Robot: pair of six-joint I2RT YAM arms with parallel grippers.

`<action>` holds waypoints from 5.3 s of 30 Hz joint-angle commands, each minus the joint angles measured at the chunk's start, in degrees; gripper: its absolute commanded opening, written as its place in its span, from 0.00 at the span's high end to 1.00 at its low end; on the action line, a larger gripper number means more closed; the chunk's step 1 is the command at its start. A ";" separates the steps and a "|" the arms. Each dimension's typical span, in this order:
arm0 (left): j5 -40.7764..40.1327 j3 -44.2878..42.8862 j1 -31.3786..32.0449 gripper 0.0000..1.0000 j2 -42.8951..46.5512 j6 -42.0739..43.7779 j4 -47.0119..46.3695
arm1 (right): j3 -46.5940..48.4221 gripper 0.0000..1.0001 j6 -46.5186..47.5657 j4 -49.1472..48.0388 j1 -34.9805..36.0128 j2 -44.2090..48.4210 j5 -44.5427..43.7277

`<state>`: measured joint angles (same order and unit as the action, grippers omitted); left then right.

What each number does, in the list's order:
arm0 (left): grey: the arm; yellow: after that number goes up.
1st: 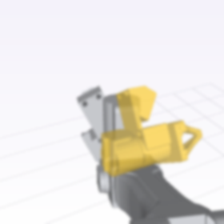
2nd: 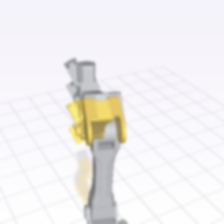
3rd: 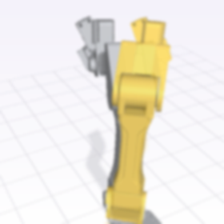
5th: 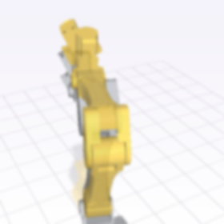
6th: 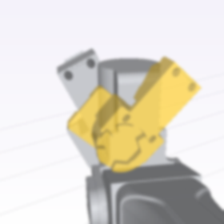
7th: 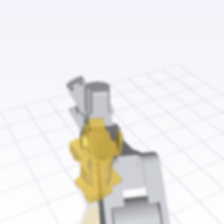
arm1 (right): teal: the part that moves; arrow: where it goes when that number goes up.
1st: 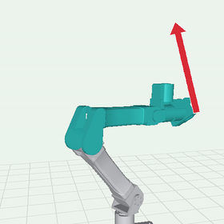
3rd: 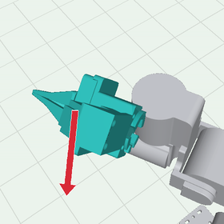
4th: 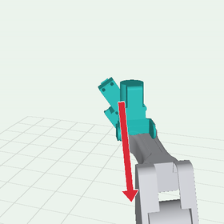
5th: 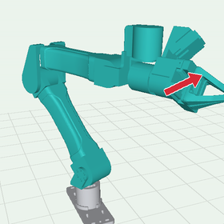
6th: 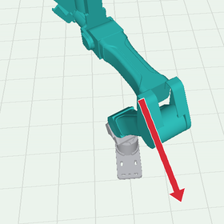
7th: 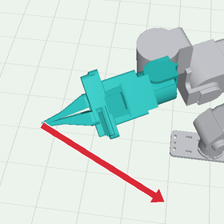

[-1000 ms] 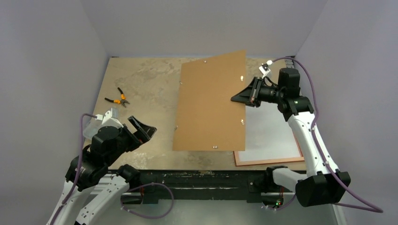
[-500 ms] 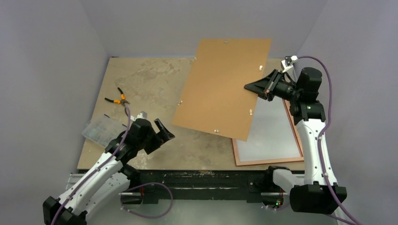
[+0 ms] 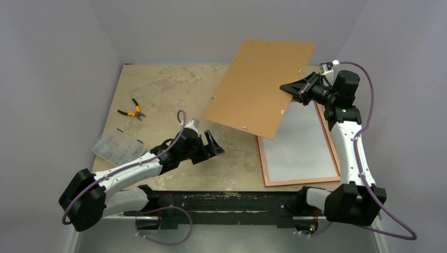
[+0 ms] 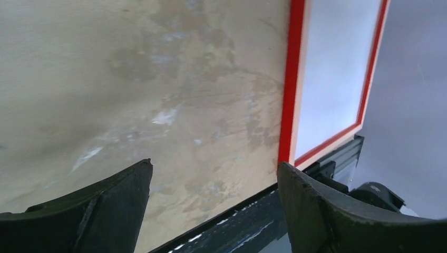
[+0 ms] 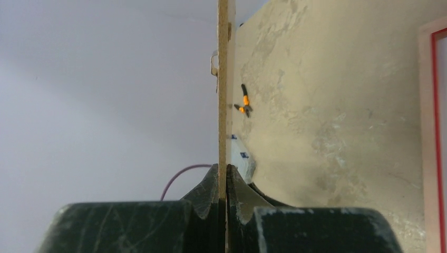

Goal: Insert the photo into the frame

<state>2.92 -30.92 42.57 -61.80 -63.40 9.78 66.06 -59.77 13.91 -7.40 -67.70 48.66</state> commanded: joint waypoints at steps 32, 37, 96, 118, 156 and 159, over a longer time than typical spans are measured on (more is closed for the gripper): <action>-12.94 -54.84 23.16 0.34 -55.42 0.93 17.34 | 0.47 1.00 0.98 -5.32 -13.25 -3.06 -7.80; -13.29 -56.97 23.26 0.46 -58.33 0.91 20.66 | -0.15 1.00 0.98 -5.30 -13.69 -2.92 -7.49; -8.21 -0.14 3.84 0.08 7.00 4.28 15.73 | -11.86 1.00 25.19 15.53 0.39 -0.11 1.50; 1.03 8.20 -6.79 0.45 3.56 3.32 7.69 | -4.96 1.00 32.07 24.14 8.37 -7.84 7.79; -2.66 2.19 -6.72 0.86 -7.66 9.27 12.19 | -5.63 1.00 38.87 25.03 11.72 -18.99 2.65; -2.74 1.71 -6.73 0.87 -8.13 10.13 12.65 | -5.17 1.00 40.06 25.84 12.54 -19.84 1.47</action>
<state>4.27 -29.21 36.01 -67.94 -56.97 17.52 58.89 -21.61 39.27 3.49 -86.83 52.31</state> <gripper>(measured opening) 0.142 0.008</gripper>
